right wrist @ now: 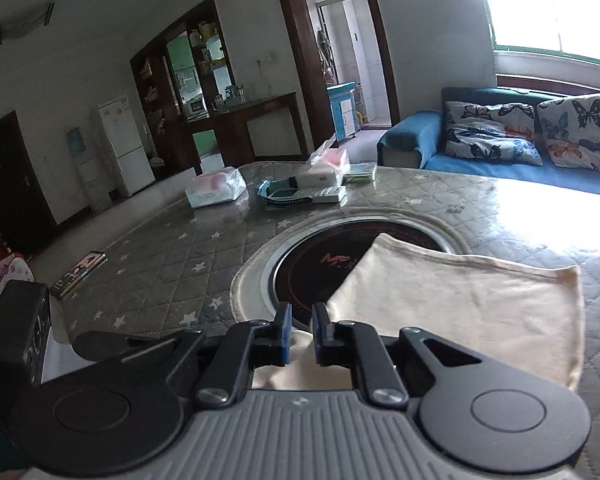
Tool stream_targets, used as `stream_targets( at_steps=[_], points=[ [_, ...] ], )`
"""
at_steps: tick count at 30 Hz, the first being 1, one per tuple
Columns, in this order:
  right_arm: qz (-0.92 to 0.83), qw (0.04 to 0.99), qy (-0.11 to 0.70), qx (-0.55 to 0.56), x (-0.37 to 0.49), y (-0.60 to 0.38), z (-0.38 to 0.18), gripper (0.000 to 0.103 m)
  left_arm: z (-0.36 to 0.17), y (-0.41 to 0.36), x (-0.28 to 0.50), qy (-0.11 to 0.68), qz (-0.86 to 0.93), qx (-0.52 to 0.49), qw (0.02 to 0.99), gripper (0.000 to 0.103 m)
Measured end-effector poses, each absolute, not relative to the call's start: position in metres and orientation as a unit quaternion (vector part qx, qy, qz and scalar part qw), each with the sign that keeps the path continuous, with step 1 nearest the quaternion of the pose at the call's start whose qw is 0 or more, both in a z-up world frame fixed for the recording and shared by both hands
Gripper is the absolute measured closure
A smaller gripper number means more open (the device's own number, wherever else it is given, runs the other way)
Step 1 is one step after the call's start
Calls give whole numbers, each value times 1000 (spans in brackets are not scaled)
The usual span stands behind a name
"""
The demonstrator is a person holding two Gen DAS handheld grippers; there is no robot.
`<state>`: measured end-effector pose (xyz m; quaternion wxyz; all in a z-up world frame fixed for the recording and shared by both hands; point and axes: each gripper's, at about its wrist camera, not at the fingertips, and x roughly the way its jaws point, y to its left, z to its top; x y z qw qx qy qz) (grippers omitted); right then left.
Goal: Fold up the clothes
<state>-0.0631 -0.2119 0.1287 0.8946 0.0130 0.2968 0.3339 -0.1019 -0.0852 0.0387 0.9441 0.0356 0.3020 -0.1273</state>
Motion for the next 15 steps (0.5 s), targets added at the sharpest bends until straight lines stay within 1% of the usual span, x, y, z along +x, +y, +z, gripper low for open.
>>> stream_targets(
  at_steps=[3, 6, 8, 12, 14, 15],
  points=[
    [313, 902, 298, -6, -66, -231, 131, 90, 41, -88, -99, 299, -129, 37, 945, 76],
    [284, 906, 312, -32, -69, -253, 126, 82, 41, -94, -95, 299, -135, 45, 944, 76],
    [260, 908, 324, -54, -75, -267, 118, 68, 39, -97, -91, 303, -135, 47, 942, 76],
    [204, 909, 350, -104, -91, -297, 100, 66, 32, -100, -83, 319, -136, 52, 936, 76],
    [194, 905, 364, -101, -100, -310, 91, 61, 29, -102, -82, 323, -138, 59, 935, 76],
    [191, 903, 371, -99, -104, -315, 85, 60, 28, -103, -82, 323, -138, 62, 934, 77]
  ],
)
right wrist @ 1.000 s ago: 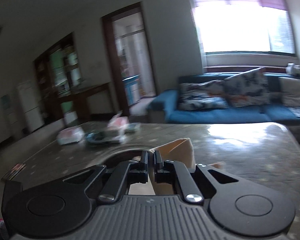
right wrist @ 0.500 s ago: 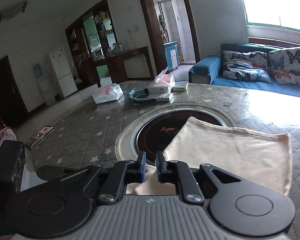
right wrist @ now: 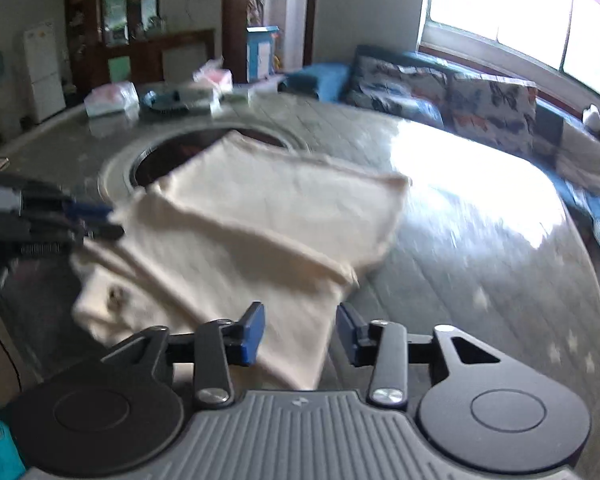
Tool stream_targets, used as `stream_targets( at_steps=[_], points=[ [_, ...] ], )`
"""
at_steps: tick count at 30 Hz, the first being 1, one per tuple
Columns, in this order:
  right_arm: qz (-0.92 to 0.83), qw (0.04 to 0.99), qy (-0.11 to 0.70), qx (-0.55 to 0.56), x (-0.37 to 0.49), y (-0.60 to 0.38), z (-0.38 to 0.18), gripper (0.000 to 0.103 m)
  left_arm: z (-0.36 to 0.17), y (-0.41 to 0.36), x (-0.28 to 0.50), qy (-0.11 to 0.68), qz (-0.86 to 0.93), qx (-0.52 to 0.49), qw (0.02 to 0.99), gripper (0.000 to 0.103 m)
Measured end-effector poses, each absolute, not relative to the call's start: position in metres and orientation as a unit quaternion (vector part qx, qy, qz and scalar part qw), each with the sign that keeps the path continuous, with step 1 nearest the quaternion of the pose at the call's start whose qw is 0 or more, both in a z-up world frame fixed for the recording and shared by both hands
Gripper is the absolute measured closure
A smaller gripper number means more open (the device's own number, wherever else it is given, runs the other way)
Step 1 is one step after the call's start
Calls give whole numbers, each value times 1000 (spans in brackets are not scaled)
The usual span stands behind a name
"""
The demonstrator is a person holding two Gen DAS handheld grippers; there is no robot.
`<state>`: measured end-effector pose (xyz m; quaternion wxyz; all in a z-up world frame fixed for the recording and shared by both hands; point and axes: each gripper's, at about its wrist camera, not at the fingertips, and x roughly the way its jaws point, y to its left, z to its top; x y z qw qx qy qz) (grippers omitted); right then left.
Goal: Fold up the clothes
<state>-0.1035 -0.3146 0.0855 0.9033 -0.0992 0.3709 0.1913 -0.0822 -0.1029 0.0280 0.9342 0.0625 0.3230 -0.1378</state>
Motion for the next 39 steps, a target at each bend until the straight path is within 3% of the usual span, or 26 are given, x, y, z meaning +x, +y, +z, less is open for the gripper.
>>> stream_targets(
  at_steps=[1, 6, 10, 18, 21, 25, 39],
  points=[
    [191, 902, 376, -99, -107, -318, 81, 60, 28, -104, -83, 322, -137, 66, 934, 77],
    [180, 899, 381, -119, -121, -321, 63, 55, 32, -108, -86, 308, -130, 84, 939, 97],
    [170, 905, 377, -99, -121, -325, 60, 55, 43, -107, -90, 285, -125, 86, 946, 98],
    [170, 917, 352, -77, -117, -333, 80, 58, 52, -106, -87, 287, -129, 103, 944, 94],
    [179, 922, 337, -70, -103, -328, 88, 70, 58, -109, -83, 282, -138, 96, 945, 94],
    [200, 919, 330, -77, -77, -311, 83, 75, 54, -117, -69, 290, -150, 96, 940, 94],
    [267, 888, 343, -153, -32, -299, 62, 75, 43, -105, -52, 303, -160, 74, 937, 77]
  ],
)
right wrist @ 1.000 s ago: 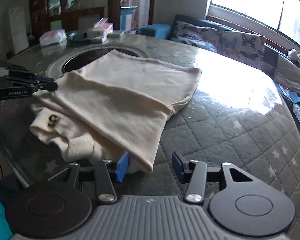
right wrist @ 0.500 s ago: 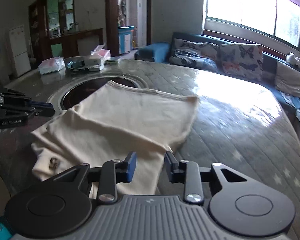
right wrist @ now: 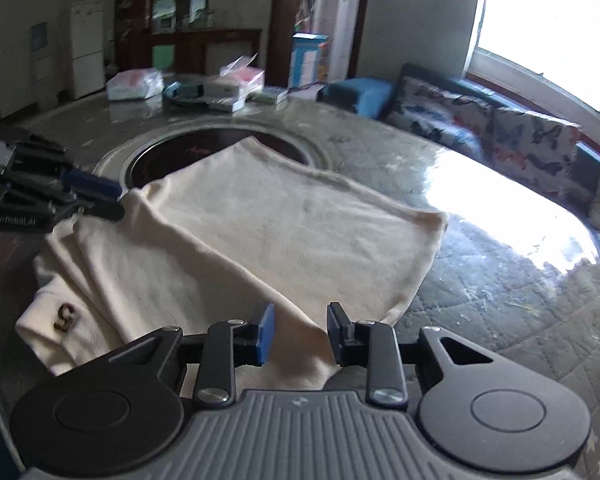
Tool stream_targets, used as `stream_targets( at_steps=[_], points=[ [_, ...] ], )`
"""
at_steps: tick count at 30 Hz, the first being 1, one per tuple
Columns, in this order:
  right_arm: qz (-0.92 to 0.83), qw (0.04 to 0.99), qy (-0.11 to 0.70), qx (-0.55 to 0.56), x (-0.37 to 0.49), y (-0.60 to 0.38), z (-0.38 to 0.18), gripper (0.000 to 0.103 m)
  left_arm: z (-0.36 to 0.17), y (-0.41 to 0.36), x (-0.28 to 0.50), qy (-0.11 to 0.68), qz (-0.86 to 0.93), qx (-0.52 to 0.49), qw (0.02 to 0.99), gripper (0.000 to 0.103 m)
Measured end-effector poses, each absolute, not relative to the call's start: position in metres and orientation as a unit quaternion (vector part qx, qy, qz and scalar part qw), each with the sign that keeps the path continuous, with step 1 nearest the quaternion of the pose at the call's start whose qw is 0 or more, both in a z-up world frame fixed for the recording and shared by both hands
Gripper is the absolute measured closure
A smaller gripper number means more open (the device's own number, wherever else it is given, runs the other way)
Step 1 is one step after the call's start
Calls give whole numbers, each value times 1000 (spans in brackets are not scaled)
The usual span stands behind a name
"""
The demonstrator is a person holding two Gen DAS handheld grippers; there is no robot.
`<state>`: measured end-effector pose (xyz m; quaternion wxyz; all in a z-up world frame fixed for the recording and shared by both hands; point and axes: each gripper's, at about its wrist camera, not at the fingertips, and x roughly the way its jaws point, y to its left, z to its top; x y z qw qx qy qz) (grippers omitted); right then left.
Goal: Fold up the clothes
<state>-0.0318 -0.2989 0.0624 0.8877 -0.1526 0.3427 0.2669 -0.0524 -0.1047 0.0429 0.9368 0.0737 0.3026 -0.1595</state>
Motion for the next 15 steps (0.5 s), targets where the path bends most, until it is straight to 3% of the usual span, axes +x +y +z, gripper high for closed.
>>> stream_targets(
  at_steps=[7, 9, 11, 15],
  points=[
    [323, 857, 376, -141, -9, -316, 61, 75, 37, -80, -52, 321, -149, 51, 934, 77],
    [332, 849, 386, -140, -4, -319, 60, 81, 36, -77, -52, 323, -149, 48, 933, 77],
    [346, 838, 400, -134, 3, -323, 59, 96, 36, -73, -51, 325, -149, 44, 933, 75],
    [351, 837, 397, -139, 1, -326, 64, 100, 36, -66, -48, 329, -143, 32, 933, 67]
  ],
)
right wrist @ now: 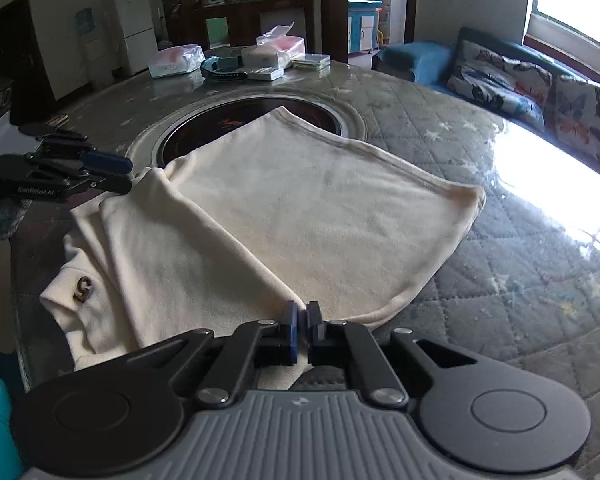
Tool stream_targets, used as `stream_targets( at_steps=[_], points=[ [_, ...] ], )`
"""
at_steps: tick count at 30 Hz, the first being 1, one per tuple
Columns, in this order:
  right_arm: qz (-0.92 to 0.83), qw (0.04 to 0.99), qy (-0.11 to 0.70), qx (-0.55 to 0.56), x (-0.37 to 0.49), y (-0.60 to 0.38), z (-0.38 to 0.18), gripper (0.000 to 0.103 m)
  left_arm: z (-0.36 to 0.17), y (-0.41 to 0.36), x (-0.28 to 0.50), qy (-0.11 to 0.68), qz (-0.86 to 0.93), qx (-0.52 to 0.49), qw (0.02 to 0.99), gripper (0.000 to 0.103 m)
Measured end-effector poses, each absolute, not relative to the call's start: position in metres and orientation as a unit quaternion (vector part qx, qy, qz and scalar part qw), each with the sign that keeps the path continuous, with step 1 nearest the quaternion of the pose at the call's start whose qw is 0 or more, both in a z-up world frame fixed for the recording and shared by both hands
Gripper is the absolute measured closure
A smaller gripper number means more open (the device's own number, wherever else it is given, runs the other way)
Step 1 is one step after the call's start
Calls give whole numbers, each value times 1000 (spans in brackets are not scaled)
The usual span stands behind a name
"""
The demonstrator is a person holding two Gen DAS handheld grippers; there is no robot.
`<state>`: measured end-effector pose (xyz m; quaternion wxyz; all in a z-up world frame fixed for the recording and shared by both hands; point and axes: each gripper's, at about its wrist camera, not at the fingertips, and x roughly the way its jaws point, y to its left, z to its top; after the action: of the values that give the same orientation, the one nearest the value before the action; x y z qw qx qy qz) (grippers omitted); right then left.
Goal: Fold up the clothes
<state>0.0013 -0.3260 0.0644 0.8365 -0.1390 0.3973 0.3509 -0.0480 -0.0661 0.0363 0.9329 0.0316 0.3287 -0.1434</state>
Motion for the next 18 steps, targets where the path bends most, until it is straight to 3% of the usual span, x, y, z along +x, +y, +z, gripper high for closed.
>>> stream_targets(
  at_steps=[12, 18],
  points=[
    [306, 863, 381, -131, -14, -338, 61, 99, 43, -69, -50, 313, -134, 46, 939, 70],
    [290, 882, 341, -147, -31, -327, 72, 93, 55, -95, -58, 279, -183, 59, 941, 70]
  ],
)
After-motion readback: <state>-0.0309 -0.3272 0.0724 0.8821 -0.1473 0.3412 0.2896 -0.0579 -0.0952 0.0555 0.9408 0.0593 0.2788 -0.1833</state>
